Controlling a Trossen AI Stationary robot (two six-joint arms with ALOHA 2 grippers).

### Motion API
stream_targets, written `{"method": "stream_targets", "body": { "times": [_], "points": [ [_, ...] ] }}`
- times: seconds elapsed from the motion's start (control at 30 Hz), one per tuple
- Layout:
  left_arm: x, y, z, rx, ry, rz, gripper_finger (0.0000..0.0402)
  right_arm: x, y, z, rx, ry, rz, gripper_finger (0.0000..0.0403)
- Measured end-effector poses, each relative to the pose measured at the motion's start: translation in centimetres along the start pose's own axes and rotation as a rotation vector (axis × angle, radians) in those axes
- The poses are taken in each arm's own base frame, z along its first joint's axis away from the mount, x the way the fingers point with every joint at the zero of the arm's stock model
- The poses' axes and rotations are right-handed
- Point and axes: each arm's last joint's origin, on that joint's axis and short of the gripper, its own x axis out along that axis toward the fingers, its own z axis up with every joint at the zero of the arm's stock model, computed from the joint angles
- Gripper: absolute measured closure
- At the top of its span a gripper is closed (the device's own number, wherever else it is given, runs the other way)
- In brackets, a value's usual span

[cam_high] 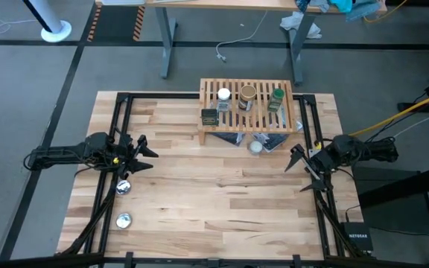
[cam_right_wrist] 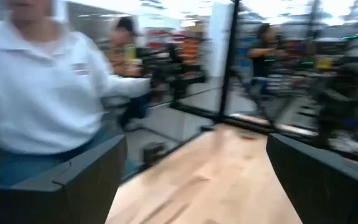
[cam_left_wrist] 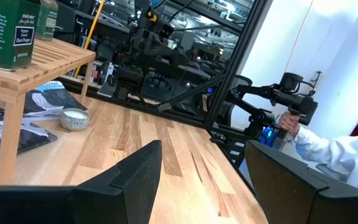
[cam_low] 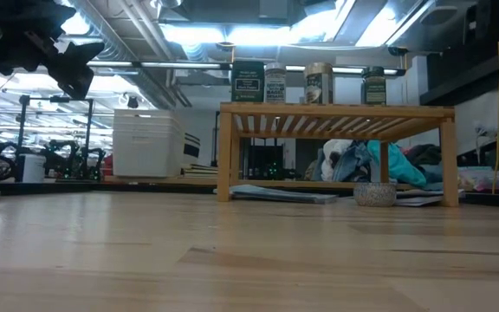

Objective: Shelf spices
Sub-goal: Return to Home Position

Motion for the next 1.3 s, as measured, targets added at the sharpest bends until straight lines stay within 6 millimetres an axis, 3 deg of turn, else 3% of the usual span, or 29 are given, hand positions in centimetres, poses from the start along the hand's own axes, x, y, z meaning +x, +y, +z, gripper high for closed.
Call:
{"method": "stream_targets", "body": {
  "times": [0.1,0.2,0.3,0.63,1.13,1.3],
  "points": [
    [0.0,0.0,0.0,0.000,0.000,0.001,0.0176,0.1,-0.4,-0.3,0.008,-0.021,-0.122,0.0013],
    [0.0,0.0,0.0,0.000,0.000,0.001,0.0176,0.6,-1.0,-2.1,0.032,-0.036,-0.249,0.0013],
    [0.0,0.0,0.0,0.000,-0.001,0.000,0.0176,1.0,-1.0,-4.0,0.032,-0.058,-0.232,0.0013],
    [0.0,0.0,0.0,-0.002,-0.003,-0.001,0.0176,1.0,-0.8,-3.2,-0.013,-0.127,-0.149,0.0013],
    [0.0,0.0,0.0,-0.002,0.005,0.002,0.0176,1.0,-1.2,-4.8,0.108,0.012,-0.307,0.0013],
    [0.0,0.0,-0.1,-0.019,0.006,0.003,0.0176,0.8,-1.6,-5.3,0.118,0.062,-0.454,0.0013]
  ]
}}
